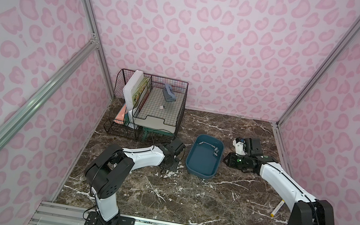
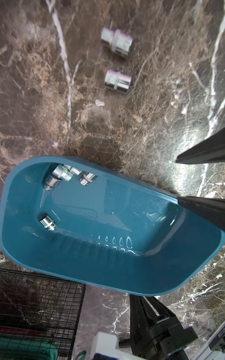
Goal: Take out the socket from the storage box
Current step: Place the socket head at the center of the board.
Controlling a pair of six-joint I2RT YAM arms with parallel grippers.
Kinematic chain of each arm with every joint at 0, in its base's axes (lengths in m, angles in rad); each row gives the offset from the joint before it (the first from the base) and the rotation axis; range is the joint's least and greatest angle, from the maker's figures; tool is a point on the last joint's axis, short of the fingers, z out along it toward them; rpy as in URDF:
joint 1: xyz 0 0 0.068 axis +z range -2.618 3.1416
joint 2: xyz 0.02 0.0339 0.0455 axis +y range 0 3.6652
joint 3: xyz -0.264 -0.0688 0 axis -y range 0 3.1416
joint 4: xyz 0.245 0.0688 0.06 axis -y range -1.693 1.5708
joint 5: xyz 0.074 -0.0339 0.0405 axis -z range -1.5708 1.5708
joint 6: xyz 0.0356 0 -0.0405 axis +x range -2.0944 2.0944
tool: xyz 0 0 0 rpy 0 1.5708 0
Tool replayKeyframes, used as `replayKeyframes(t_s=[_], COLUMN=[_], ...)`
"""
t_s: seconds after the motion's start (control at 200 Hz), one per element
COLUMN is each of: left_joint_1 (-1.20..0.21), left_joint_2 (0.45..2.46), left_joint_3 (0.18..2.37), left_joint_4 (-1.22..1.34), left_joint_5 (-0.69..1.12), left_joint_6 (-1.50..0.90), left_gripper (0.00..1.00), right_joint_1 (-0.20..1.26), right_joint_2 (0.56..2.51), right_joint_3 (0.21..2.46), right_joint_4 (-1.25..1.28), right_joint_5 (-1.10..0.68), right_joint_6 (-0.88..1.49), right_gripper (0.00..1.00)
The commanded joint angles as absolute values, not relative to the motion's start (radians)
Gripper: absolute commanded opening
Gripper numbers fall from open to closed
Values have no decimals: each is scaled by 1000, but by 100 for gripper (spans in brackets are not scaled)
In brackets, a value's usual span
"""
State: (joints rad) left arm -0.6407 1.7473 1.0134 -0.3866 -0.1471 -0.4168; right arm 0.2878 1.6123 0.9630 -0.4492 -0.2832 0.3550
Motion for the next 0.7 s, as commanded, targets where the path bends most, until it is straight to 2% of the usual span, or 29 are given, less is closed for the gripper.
replayKeyframes(t_s=[0.0,0.695], left_joint_1=[-640,-637], left_joint_2=[1754,1741], left_joint_3=[1010,1005], left_joint_4=[-358,-348], left_joint_5=[-160,-153], left_joint_6=[-434,-440], left_gripper=[13,31], right_joint_1=[290,315], right_joint_2=[1622,1629], right_joint_3=[967,991], right_joint_4=[-423,-419], right_joint_5=[-275,-278], right_joint_6=[356,380], right_gripper=[34,34])
